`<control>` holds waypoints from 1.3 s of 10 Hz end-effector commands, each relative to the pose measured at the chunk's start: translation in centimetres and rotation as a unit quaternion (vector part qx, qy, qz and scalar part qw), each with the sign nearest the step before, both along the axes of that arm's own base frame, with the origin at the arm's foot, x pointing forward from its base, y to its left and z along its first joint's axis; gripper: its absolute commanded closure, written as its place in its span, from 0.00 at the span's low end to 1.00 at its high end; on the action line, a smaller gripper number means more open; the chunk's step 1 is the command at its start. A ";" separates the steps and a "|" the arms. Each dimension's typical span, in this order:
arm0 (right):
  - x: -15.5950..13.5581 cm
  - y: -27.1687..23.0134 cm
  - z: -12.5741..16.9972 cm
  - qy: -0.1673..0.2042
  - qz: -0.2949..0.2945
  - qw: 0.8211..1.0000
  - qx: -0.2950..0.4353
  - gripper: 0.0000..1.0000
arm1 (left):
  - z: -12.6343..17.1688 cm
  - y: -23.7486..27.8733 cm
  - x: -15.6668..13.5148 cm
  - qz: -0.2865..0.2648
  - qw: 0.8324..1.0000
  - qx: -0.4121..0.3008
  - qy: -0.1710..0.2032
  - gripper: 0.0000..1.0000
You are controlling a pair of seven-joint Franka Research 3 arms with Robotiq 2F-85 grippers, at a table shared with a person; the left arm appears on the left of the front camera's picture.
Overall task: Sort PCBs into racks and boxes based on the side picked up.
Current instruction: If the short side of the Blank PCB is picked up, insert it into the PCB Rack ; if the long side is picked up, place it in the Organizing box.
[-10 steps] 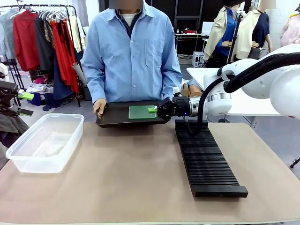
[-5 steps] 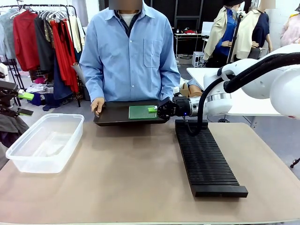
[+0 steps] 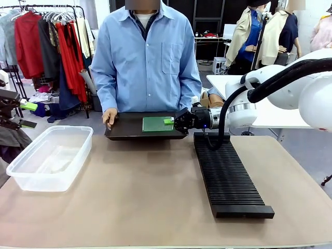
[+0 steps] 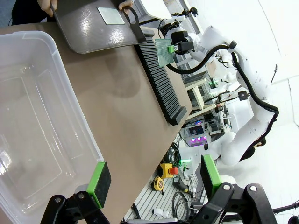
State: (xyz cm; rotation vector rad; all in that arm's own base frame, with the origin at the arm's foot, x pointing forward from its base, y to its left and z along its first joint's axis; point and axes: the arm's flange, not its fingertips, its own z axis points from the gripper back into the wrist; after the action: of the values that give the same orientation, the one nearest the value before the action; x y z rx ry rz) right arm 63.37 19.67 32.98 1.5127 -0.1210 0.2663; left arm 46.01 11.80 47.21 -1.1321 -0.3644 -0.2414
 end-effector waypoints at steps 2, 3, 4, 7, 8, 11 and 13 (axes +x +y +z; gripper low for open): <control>-0.2 -1.9 0.5 -0.063 0.007 0.998 0.018 1.00 | 0.1 0.0 -0.2 0.000 1.000 0.003 -0.001 0.00; -0.6 -3.3 1.1 -0.068 0.012 0.997 0.032 1.00 | 0.1 0.0 -0.2 0.000 1.000 0.003 -0.001 0.00; -0.9 -4.8 1.6 -0.076 0.015 0.996 0.042 1.00 | 0.1 0.0 -0.2 0.000 1.000 0.003 -0.001 0.00; -2.2 -10.7 2.9 -0.125 0.003 0.992 0.030 1.00 | 0.1 0.0 -0.2 0.000 1.000 0.003 -0.001 0.00; -2.6 -12.4 3.1 -0.157 -0.008 0.987 0.019 1.00 | 0.1 0.0 -0.2 0.000 1.000 0.003 -0.001 0.00; -4.2 -17.5 3.6 -0.285 -0.039 0.958 0.011 1.00 | 0.1 0.0 -0.2 0.000 1.000 0.003 -0.001 0.00; -5.6 -19.8 3.8 -0.358 -0.044 0.933 0.001 1.00 | 0.1 0.0 -0.2 0.000 1.000 0.003 -0.001 0.00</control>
State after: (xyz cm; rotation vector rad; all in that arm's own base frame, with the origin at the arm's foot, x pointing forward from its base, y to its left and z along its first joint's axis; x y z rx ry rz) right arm 59.54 0.00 36.79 1.3783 -0.7027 0.6715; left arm 46.00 11.82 47.19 -1.1321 -0.3643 -0.2406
